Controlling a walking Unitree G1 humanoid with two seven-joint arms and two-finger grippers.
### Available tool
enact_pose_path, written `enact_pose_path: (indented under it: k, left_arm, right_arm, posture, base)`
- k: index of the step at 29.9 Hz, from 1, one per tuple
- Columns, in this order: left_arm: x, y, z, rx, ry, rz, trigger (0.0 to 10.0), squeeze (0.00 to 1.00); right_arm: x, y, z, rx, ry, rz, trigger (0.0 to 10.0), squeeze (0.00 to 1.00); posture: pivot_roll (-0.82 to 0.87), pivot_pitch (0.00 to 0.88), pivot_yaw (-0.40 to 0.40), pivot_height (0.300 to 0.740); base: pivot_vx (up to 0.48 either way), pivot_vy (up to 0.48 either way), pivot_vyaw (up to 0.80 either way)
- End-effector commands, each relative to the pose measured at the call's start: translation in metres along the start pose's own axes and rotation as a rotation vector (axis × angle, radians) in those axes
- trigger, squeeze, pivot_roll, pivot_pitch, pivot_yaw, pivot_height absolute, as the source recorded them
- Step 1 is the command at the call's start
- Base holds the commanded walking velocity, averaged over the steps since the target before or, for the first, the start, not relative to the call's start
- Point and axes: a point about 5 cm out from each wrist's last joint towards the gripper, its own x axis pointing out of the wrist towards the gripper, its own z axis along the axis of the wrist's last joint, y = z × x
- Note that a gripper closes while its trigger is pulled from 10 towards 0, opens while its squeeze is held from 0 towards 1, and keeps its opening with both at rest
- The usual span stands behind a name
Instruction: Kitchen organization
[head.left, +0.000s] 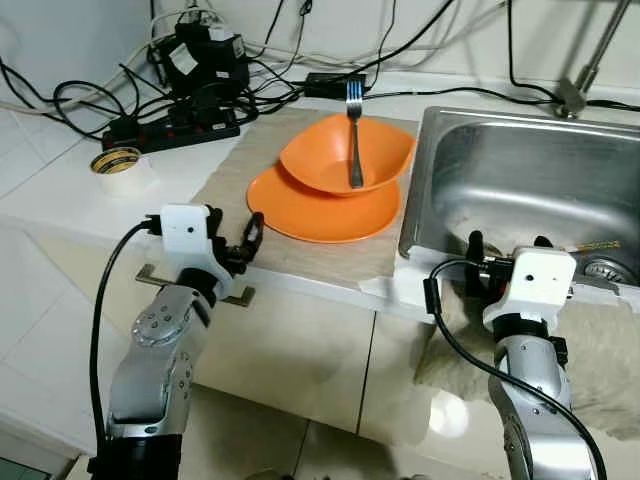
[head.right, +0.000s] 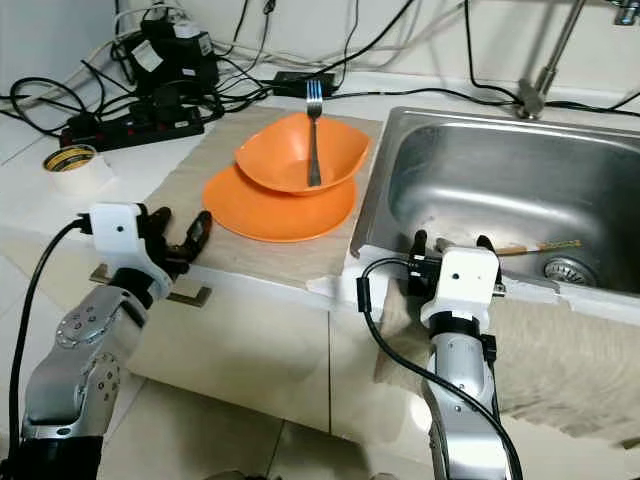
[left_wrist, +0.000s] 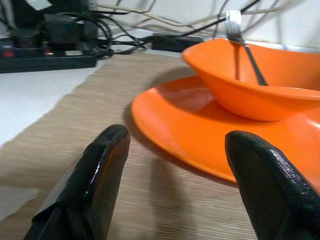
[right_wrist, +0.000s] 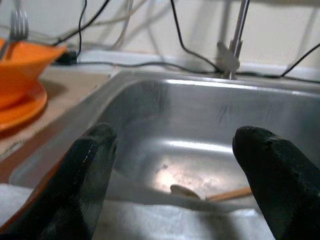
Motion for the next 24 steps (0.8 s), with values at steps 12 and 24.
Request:
enact_pose_path:
  k: [12, 24]
  left_arm:
    - [0.013, -0.009, 0.008, 0.016, -0.005, -0.059, 10.0, 0.0]
    - [0.022, -0.001, 0.006, 0.044, -0.003, -0.057, 10.0, 0.0]
  right_arm:
    - [0.007, -0.01, 0.009, -0.017, -0.025, -0.03, 10.0, 0.0]
    - [0.016, 0.007, 0.006, -0.012, -0.007, 0.031, 10.0, 0.0]
  posture:
    - [-0.11, 0.0, 0.131, 0.74]
    - [-0.12, 0.0, 0.105, 0.74]
  base:
    - [0.0, 0.0, 0.0]
    - [0.0, 0.0, 0.0]
